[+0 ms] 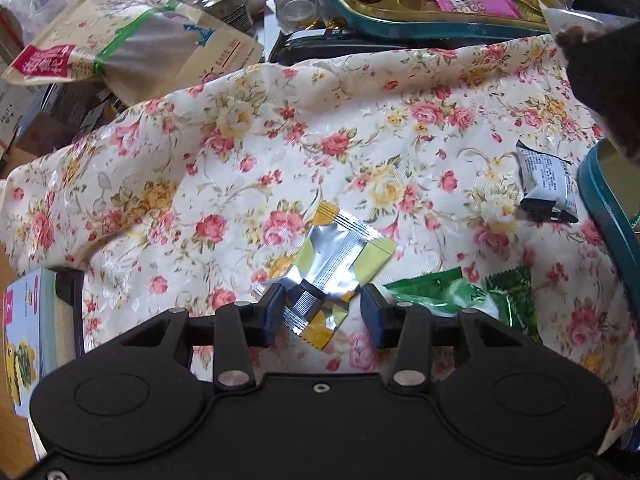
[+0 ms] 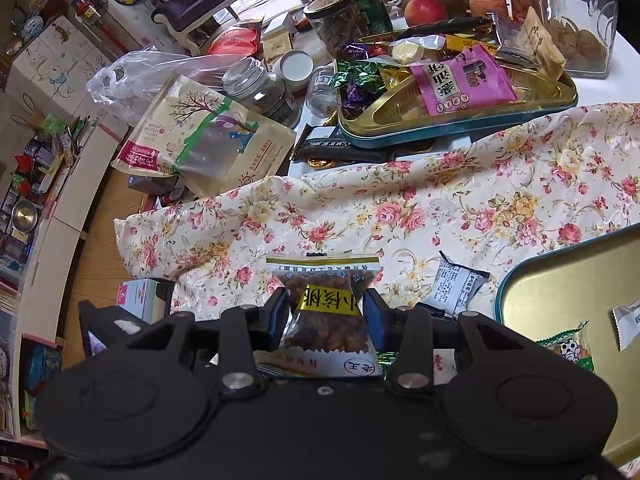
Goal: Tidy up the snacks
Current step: 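Grasp the silver-and-yellow foil packet on the cloth with the left tool, then carry the walnut packet and the foil packet over the gold tray with both tools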
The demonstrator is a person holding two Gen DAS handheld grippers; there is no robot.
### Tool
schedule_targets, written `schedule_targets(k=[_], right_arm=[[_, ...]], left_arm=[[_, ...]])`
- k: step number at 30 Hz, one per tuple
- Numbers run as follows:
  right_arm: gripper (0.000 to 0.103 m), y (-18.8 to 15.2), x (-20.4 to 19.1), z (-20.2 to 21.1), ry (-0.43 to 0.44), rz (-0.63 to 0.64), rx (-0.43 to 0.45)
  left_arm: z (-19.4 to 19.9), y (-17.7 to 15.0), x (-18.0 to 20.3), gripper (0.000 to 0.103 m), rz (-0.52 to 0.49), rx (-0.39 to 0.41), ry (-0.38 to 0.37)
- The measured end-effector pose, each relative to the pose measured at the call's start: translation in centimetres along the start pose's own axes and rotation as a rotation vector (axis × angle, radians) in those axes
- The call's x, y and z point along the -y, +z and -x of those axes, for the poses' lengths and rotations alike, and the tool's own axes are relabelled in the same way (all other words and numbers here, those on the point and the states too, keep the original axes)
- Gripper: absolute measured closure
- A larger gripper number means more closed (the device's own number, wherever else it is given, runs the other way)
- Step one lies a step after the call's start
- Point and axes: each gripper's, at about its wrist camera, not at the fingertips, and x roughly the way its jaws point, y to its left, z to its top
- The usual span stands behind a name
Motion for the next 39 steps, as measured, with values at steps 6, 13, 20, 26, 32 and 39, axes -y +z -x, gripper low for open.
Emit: schedule_targets(k=[6,13,20,26,32,39], right_arm=[[0.06,0.3,0.4,0.6,0.018,-0.014,0.006],[0.06,1.3,1.4,1.1,0.029,-0.068,0.017],[0.06,1.5,1.6,0.1,-0.014,-0.112,0.006],[0.061,2.4,-0.5,-0.2,-0.065,-0.08,0.001],[0.061,3.8,-1.0,0.4,-0.087,-0.066,0.06],[0.061,3.4,-0.6,-0.2,-0.028,-0.082,0.047]], left_arm=[[-0.9,1.5,0.6,0.05,-0.023,0.02,0.007],[-2.0,3.5,-0.2,0.05,0.058,0.021,-0.061],[-0.9,4.8,-0.1,0.05,0.022,0.096,-0.055],[-1.3,4.8,0.2,0.05,-0.011,0.1,-0.074],[-1.6,3.8,-0.7,0.049,-0.03,0.105,-0.117],[-2.5,3.8,-0.1,0.047,-0.054,0.1,-0.122]])
